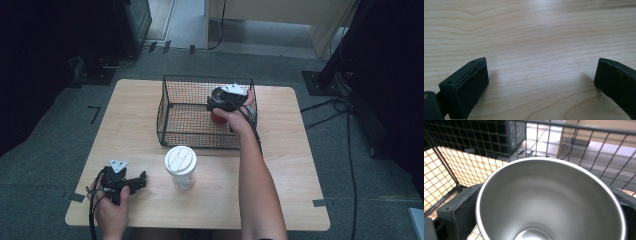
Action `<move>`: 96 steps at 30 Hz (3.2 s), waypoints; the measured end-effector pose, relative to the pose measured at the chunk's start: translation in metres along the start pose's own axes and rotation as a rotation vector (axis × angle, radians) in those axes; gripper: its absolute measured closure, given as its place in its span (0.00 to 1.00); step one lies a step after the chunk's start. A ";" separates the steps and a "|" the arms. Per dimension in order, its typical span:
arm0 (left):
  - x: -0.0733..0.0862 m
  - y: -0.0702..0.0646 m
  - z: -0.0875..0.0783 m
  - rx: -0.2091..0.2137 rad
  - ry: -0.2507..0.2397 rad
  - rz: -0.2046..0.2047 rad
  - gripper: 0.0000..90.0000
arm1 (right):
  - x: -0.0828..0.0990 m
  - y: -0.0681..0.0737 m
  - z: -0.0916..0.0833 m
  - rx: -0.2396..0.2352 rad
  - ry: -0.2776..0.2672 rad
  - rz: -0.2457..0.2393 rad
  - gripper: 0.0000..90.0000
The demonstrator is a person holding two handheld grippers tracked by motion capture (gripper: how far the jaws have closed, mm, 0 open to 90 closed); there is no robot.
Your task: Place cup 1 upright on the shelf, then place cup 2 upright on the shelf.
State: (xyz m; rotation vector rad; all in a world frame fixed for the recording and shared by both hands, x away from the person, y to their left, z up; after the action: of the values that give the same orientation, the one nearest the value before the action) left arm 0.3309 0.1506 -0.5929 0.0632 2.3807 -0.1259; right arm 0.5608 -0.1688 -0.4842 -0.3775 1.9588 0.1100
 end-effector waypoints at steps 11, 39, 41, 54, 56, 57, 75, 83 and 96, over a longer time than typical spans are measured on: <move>0.000 -0.001 0.000 0.003 -0.001 0.001 0.00 | -0.031 -0.001 -0.011 0.032 -0.077 -0.029 0.00; -0.001 -0.001 0.001 0.003 0.001 0.005 0.00 | -0.055 0.017 -0.092 -0.026 -0.208 0.000 0.00; -0.001 -0.001 0.001 0.004 0.001 0.003 0.00 | -0.052 0.021 -0.103 -0.040 -0.212 0.001 0.00; -0.001 -0.001 0.001 0.004 0.000 0.003 0.00 | -0.030 0.039 -0.154 -0.087 -0.230 -0.043 0.00; -0.001 -0.001 0.001 0.004 0.000 0.003 0.00 | -0.028 0.041 -0.157 -0.092 -0.231 -0.048 0.00; -0.001 -0.001 0.001 0.004 0.001 0.004 0.00 | -0.025 0.042 -0.160 -0.093 -0.232 -0.066 0.00; -0.001 -0.002 0.001 0.005 0.001 0.002 0.00 | 0.032 0.072 -0.206 -0.188 -0.233 -0.088 0.00; -0.001 -0.002 0.001 0.005 -0.001 0.002 0.00 | 0.062 0.086 -0.218 -0.227 -0.216 -0.090 0.00; -0.001 -0.002 0.001 0.006 -0.001 0.005 0.00 | 0.100 0.106 -0.221 -0.269 -0.184 -0.065 0.00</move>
State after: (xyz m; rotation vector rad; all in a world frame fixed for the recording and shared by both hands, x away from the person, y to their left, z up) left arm 0.3321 0.1483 -0.5928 0.0724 2.3789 -0.1307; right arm 0.2975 -0.1449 -0.4949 -0.5857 1.7517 0.3565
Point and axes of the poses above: each handheld gripper's, and its own axes: z roughly forward along the jaws, x roughly out of its underside, y roughly to its left, the point moved 10 cm from there along z, roughly forward along the jaws, and after that the axes turned 7 degrees about -z, right-handed, at the moved point
